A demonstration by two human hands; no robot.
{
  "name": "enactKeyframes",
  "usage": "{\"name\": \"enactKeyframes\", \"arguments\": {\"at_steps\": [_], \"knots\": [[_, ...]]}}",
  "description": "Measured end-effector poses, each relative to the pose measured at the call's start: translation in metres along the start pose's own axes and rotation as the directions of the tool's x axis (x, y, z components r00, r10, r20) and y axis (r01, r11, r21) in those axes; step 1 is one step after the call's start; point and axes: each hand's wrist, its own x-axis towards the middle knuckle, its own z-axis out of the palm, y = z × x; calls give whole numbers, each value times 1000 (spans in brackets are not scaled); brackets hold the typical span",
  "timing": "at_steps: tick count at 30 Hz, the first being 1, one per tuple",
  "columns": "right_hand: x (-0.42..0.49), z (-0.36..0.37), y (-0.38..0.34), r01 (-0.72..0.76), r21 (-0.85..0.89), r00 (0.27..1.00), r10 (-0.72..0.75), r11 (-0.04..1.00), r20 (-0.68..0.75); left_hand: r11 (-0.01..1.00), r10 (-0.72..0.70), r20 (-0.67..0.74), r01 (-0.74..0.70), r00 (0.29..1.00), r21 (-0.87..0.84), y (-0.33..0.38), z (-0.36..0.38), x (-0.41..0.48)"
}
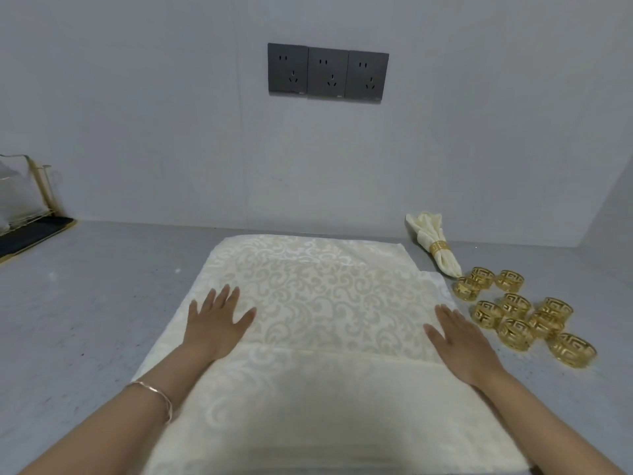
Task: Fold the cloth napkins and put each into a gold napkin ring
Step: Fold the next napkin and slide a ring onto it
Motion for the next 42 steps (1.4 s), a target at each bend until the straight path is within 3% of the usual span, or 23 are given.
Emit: {"name": "enactKeyframes", "arguments": {"at_steps": [3, 5, 8, 10, 14, 21, 25, 28, 32, 34, 36, 39, 42], "knots": [[-5, -13, 3, 78, 16, 997, -78, 997, 25, 998, 44, 65, -46, 997, 36, 1, -12, -6], [-14, -23, -7, 211, 63, 977, -211, 975, 1, 985, 165, 82, -169, 983, 38, 11, -20, -12], [-31, -32, -34, 400, 118, 916, -401, 909, -10, 902, 424, 134, -430, 896, 21, 30, -26, -26], [-38, -31, -48, 461, 90, 885, -465, 883, 35, 857, 500, 162, -513, 851, 45, 36, -22, -32], [-37, -20, -57, 548, -6, 835, -546, 837, 68, 855, 504, 121, -514, 855, 69, 35, -17, -35], [-31, -12, -49, 483, -15, 875, -483, 876, -32, 838, 519, 107, -529, 848, 130, 26, -17, -42], [-46, -22, -46, 519, -68, 855, -518, 852, 28, 801, 543, 132, -558, 830, 216, 20, -20, -63], [-64, -24, -47, 527, -89, 848, -515, 845, 125, 805, 545, 193, -574, 816, 151, 19, -21, -82], [-78, -40, -55, 499, -42, 852, -481, 866, 207, 883, 467, 229, -464, 854, -67, 25, -33, -95], [-74, -52, -66, 422, 138, 878, -442, 896, 183, 905, 405, 141, -374, 903, -205, 27, -37, -84], [-56, -58, -77, 389, 271, 906, -419, 881, 63, 909, 296, -22, -289, 955, -300, 26, -33, -64], [-15, -50, -102, 439, 369, 896, -429, 819, -113, 975, 113, -150, -139, 982, -174, 23, -21, -38], [26, -43, -137, 430, 384, 902, -411, 817, -135, 995, 11, -86, -20, 996, -100, 18, -4, -28]]}}
